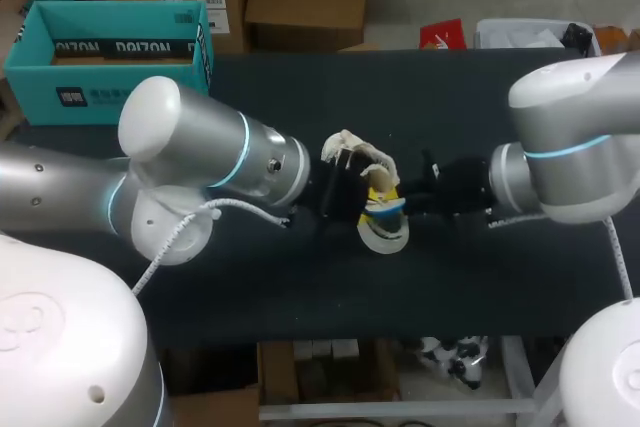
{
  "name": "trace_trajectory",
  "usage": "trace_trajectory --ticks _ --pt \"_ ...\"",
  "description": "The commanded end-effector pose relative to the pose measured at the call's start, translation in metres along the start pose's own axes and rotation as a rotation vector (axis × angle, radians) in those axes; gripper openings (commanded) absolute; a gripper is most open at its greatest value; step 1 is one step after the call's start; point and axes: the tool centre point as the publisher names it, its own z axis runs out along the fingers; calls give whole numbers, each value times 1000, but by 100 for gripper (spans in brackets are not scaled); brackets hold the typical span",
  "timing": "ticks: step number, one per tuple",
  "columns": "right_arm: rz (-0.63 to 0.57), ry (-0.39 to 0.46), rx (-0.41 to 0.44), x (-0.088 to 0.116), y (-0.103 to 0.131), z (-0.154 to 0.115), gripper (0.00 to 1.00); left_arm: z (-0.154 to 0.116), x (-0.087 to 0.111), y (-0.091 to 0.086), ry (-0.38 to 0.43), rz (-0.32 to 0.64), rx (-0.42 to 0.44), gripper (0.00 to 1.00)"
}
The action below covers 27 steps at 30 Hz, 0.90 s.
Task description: Open the shoe tongue, take the insole out of the shoe, put the insole back into the shoe, and pack the shoe into the shoebox
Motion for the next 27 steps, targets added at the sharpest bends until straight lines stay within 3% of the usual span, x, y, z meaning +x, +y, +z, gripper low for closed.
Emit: trace_trajectory --ticks 1,9,10,12,15,17,20,25,27 --pt "3 4 -2 -1 2 0 0 0 2 0 -6 -2 -1 32" --pt "12 3 5 0 4 3 0 10 -1 -2 -17 5 -18 27" --pt "12 2 5 1 4 3 0 10 -2 -2 -20 7 -17 24" --pt "14 1 6 1 3 3 0 11 -3 -2 -24 8 -19 0" --pt "14 -1 2 1 -3 -1 0 13 -4 0 -23 5 -24 0" --pt "14 -2 -11 1 -9 -6 26 13 -4 2 -21 1 -26 0" --pt "14 -7 -32 0 -16 -13 33 13 -4 4 -20 -3 -30 0" --pt "16 1 -46 -2 -25 -22 31 14 -4 6 -20 -6 -37 0" --pt "17 3 -51 -3 -27 -23 19 15 -4 7 -21 -8 -39 0"
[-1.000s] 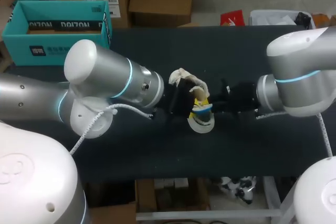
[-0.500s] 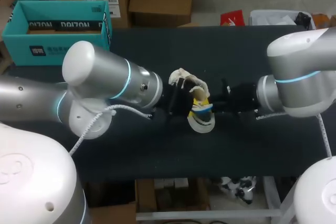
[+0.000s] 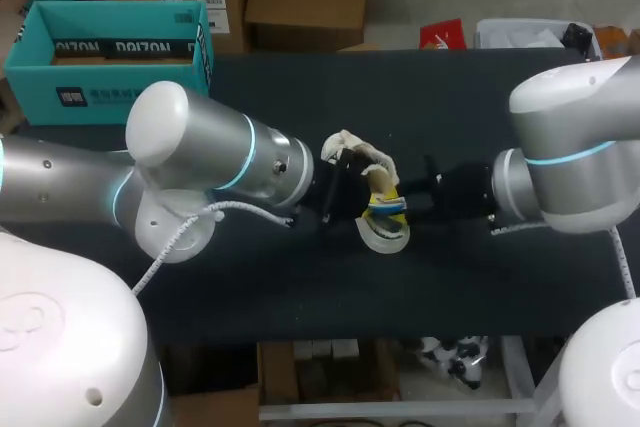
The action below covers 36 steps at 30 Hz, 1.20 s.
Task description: Open the shoe tongue, take the insole out of the shoe, put the insole back into the shoe, and pack the shoe into the shoebox
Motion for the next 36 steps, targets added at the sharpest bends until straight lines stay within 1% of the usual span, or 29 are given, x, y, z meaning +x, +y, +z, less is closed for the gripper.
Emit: trace_trajectory --ticks 1,2,3,10,19,20,21,22,23,24,25,27,31,36 --pt "0 3 -19 0 -9 -11 10 6 1 -1 -7 -3 -13 0" --pt "0 3 -18 0 -9 -10 2 7 0 -1 -7 -4 -14 0" --pt "1 3 -17 0 -10 -10 0 7 0 0 -6 -4 -15 0" --pt "-7 -6 -9 2 -7 0 0 12 -2 4 -6 -11 -25 0" --pt "-18 -29 3 4 15 19 0 19 -8 22 10 -53 -41 0" --pt "-18 -30 3 4 17 20 0 19 -8 23 12 -56 -41 2" --pt "-18 -30 4 3 18 20 0 20 -8 24 14 -59 -41 13" --pt "-16 -34 1 3 19 21 0 20 -7 24 16 -63 -38 28" --pt "-16 -35 0 2 20 22 0 19 -7 25 17 -65 -36 37" --pt "-14 -39 -2 2 21 23 0 19 -7 25 19 -68 -31 42" --pt "-12 -49 -10 1 22 23 0 18 -6 25 19 -69 -29 45" --pt "-12 -48 -9 0 23 24 0 15 -5 25 21 -73 -17 46" --pt "-15 -51 -30 -1 21 19 0 10 -3 23 23 -73 0 46" --pt "-13 -53 -32 -4 20 15 0 3 -1 17 26 -70 29 47"
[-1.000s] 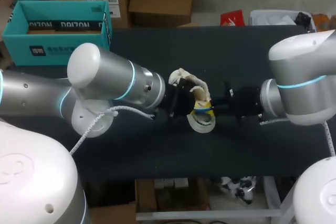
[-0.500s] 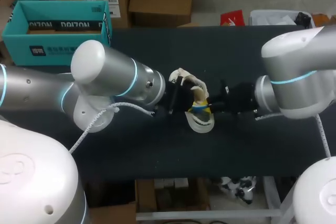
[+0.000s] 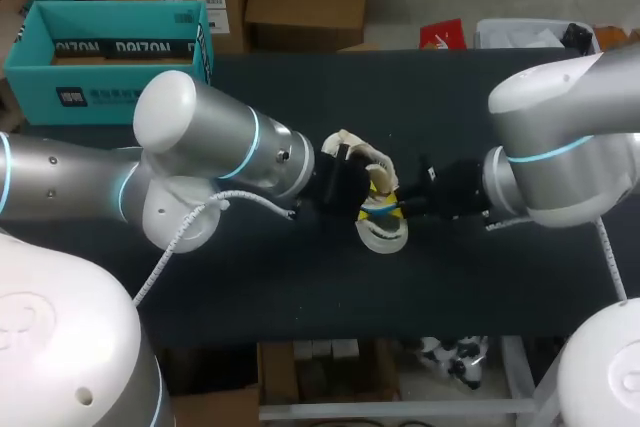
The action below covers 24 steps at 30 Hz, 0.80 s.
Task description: Open the shoe tongue, take the insole out of the shoe, put the insole back into the shoe, and pack the shoe into the shoebox
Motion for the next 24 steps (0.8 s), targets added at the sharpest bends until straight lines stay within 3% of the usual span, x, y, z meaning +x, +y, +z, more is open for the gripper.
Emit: trace_trajectory --ticks 1,5,10,14,18,22,24 --pt "2 -12 -3 0 -1 -2 0 -8 4 1 2 2 36 47" --pt "7 -23 -2 -2 0 -2 0 -14 3 -4 18 5 63 50" --pt "16 -42 6 -7 1 -2 40 -22 2 -7 34 5 88 75" --pt "19 -58 -6 -8 -1 -8 50 -34 -2 -9 52 -6 128 88" --pt "8 -66 -28 -6 -9 -20 42 -47 -7 -10 57 -22 161 98" --pt "-17 -75 -48 1 -18 -29 4 -55 -10 -10 62 -32 182 100" --pt "-32 -79 -45 5 -22 -32 0 -57 -11 -10 63 -37 172 100"
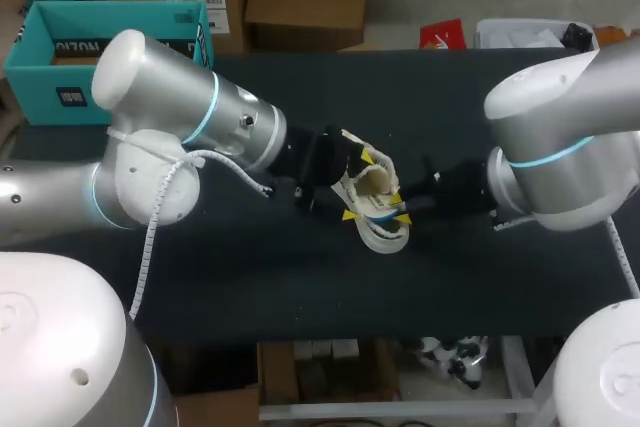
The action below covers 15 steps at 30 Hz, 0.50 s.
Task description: Open the shoe tongue, take the insole out of the shoe, put the insole back into the shoe, and pack the shoe into the shoebox
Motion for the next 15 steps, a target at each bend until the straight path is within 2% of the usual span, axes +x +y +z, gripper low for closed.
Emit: trace_trajectory --ticks 1,8,15 --pt "-18 -39 -20 12 -15 -17 0 -12 1 3 7 -3 11 100" --pt "-47 -63 -19 19 -20 -17 0 -23 -1 2 14 -24 18 100" --pt "-26 -79 -6 11 -14 -13 0 -30 -1 2 22 -46 22 100"
